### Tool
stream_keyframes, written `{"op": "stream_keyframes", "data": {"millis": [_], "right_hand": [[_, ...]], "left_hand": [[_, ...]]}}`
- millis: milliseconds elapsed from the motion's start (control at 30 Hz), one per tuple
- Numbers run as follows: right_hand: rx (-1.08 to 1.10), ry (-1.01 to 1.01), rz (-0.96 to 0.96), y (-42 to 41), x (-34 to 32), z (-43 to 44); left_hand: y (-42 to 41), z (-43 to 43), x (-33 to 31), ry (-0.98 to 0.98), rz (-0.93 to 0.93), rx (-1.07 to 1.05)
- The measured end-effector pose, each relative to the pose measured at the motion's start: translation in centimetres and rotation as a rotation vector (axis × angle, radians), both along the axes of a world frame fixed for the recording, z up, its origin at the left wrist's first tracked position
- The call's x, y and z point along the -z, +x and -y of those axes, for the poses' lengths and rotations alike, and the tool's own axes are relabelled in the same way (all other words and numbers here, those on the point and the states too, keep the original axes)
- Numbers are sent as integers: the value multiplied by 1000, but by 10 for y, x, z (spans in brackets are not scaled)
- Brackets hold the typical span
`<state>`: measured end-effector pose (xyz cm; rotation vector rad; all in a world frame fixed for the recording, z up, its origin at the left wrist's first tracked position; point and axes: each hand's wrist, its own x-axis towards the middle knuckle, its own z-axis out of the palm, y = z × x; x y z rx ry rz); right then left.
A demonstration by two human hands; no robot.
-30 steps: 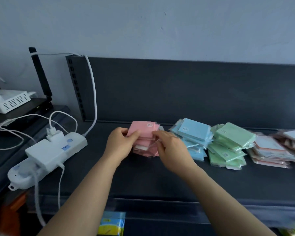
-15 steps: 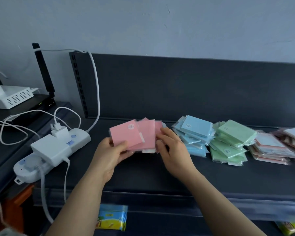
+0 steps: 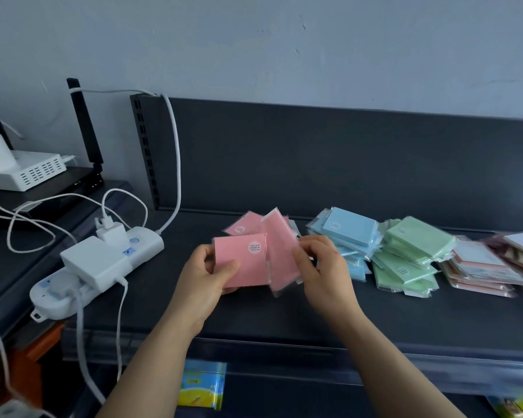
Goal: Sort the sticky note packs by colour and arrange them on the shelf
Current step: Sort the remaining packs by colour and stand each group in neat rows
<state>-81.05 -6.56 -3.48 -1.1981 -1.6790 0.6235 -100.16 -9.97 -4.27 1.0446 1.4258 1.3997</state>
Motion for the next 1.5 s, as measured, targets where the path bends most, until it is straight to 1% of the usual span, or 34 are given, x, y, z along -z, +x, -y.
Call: {"op": "stream_keyframes", "data": {"millis": [233, 433, 667, 867, 933, 1033, 1133, 1300, 1367, 1500], "right_hand": [[4, -129, -46, 4, -6, 6], [-33, -183, -44, 8, -8, 5], [-99, -265, -15, 14, -14, 6], [-86, -245, 32, 15, -19, 4], [-77, -233, 36, 15, -21, 4], [-72, -226, 46, 14, -24, 3], [-59, -211, 75, 15, -25, 3], [-36, -193, 169, 23, -28, 4], [-11, -163, 186, 25, -30, 4], [32, -85, 127, 29, -38, 4]], "left_hand": [[-5, 3, 1, -1, -132, 72], [-6, 2, 2, -13, -173, 95], [-5, 2, 2, -24, -147, 90], [-8, 2, -2, -16, -34, -16], [-8, 3, -4, 10, -37, -26], [-3, 7, -6, 55, -105, 5], [0, 6, -6, 54, -166, 2], [-5, 4, -14, -83, -337, 24], [-7, 2, -19, -151, -435, 48], [-9, -6, -20, -212, -683, 65]]}}
